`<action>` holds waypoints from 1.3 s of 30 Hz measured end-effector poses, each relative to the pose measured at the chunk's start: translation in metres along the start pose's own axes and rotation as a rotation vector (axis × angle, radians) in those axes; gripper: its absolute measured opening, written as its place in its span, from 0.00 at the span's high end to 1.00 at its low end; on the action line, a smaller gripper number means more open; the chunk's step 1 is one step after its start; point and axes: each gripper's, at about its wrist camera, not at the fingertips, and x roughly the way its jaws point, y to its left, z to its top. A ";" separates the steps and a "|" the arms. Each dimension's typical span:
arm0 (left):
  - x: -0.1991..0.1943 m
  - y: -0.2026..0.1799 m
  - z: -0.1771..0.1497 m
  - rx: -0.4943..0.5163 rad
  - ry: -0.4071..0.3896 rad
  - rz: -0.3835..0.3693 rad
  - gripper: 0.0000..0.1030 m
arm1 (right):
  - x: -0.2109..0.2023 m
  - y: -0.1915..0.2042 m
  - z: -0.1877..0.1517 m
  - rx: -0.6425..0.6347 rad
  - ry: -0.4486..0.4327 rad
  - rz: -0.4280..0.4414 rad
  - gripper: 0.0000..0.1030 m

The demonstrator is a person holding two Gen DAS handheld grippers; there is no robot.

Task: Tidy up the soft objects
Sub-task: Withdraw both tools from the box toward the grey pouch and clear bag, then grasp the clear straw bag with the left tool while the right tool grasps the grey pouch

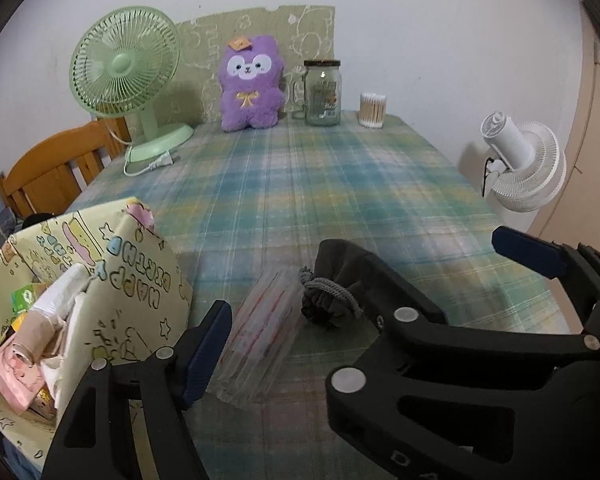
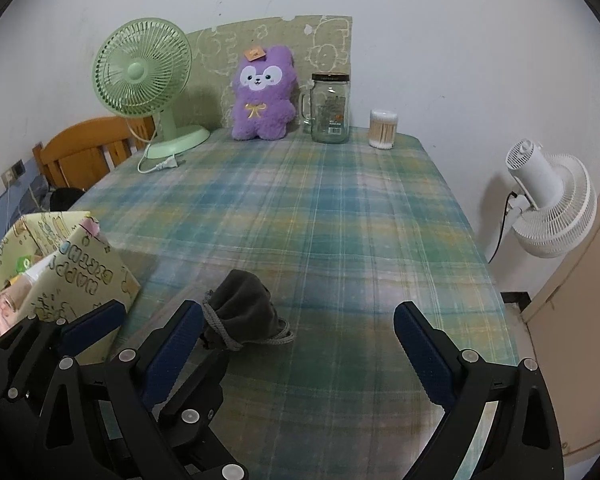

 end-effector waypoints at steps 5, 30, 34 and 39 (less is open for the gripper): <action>0.014 -0.001 -0.002 0.001 0.049 0.004 0.24 | 0.010 0.001 -0.001 -0.041 0.010 -0.001 0.06; 0.038 0.000 -0.003 0.002 0.121 -0.025 0.13 | 0.047 0.004 0.000 -0.104 0.075 0.199 0.44; 0.038 -0.006 -0.004 0.024 0.124 -0.021 0.13 | 0.041 0.001 -0.002 -0.109 0.064 0.126 0.44; 0.032 -0.019 -0.007 0.055 0.117 -0.070 0.13 | 0.032 -0.010 -0.007 -0.094 0.071 0.072 0.43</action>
